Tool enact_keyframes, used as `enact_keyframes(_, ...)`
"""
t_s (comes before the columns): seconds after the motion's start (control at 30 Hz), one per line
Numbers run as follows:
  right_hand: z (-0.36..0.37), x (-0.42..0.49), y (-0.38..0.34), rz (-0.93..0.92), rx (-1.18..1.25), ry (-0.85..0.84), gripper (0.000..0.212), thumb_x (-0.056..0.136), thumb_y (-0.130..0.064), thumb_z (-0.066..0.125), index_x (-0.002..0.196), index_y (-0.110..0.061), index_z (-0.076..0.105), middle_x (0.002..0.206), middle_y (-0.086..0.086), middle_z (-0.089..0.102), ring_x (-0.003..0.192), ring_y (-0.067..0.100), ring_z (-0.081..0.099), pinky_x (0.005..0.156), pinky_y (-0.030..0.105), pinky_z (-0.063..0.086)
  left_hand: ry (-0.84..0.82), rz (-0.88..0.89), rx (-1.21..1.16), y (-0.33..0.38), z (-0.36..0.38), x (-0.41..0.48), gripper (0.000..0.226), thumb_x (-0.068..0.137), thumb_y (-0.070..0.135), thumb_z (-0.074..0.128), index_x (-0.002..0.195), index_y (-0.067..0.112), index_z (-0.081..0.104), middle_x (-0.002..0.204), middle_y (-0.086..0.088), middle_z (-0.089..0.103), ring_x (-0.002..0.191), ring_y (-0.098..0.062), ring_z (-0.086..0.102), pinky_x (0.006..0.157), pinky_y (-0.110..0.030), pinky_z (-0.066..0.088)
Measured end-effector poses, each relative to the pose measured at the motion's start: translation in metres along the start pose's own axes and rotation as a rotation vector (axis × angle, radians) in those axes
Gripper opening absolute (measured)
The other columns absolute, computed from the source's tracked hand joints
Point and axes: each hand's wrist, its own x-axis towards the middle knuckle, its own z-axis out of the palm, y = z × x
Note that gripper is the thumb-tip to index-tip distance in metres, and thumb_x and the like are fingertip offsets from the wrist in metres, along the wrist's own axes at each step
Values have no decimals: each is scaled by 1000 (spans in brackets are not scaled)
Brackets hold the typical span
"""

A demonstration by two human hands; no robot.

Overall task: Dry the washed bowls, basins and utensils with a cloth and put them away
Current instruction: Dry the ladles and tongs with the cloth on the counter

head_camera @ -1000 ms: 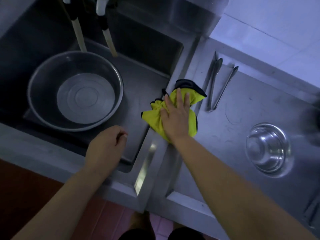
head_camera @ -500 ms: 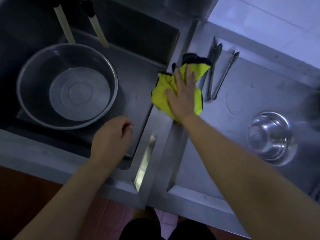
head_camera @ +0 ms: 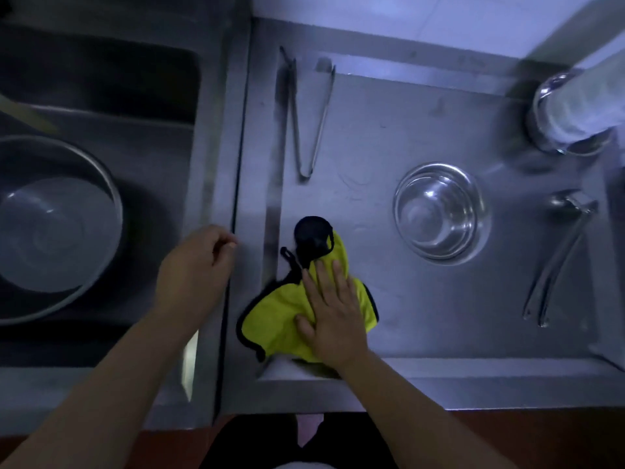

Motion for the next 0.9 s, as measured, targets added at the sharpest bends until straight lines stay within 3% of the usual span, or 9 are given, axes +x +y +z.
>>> enact_keyframes(0.1, -15, 32, 46, 75, -73, 25, 74, 83, -55, 45, 146, -14, 37, 155, 11, 25, 144, 36, 12, 112, 54, 20, -16, 48, 22, 25, 17, 15, 7, 90, 13, 56, 86, 16, 61, 79, 7, 57, 70, -12, 48, 62, -26, 32)
enact_keyframes(0.23, -38, 117, 96, 186, -111, 54, 77, 84, -57, 38, 145, -10, 37, 152, 15, 31, 142, 39, 18, 112, 54, 21, -36, 71, 12, 56, 40, 33, 8, 90, 13, 56, 89, 14, 64, 82, 3, 60, 74, -17, 54, 65, -30, 41)
enact_keyframes(0.4, -56, 201, 128, 142, -72, 54, 73, 82, -49, 33, 143, -8, 39, 150, 17, 33, 141, 40, 22, 113, 54, 20, -5, 103, 37, 108, 70, 58, 9, 90, 14, 56, 91, 15, 65, 77, 11, 54, 69, -11, 50, 62, -26, 37)
enact_keyframes(0.47, -61, 201, 138, 47, -28, 46, 67, 81, -42, 36, 138, -8, 47, 147, 16, 39, 138, 38, 30, 110, 53, 26, -13, 104, 19, 129, 83, 69, 9, 90, 14, 56, 89, 17, 64, 72, 15, 52, 65, -5, 48, 58, -22, 37)
enact_keyframes(0.57, -72, 200, 183, -17, -36, 25, 63, 81, -36, 36, 136, -9, 50, 145, 15, 43, 136, 37, 34, 108, 52, 31, -27, 122, 9, 161, 103, 83, 9, 90, 14, 55, 89, 18, 64, 74, 12, 55, 68, -9, 49, 62, -28, 40)
enact_keyframes(0.73, -115, 191, 306, 249, -60, 28, 69, 78, -34, 30, 141, -7, 42, 149, 18, 35, 139, 41, 27, 111, 51, 26, -21, 137, 36, 203, 138, 100, 7, 90, 15, 56, 85, 17, 61, 77, 6, 55, 70, -15, 49, 64, -27, 35)
enact_keyframes(0.9, -142, 142, 375, 287, -16, 36, 69, 78, -32, 32, 141, -5, 42, 148, 21, 35, 138, 42, 27, 114, 48, 23, -28, 186, 20, 218, 170, 112, 15, 86, 23, 49, 81, 16, 62, 79, 3, 62, 72, -19, 54, 65, -27, 37)
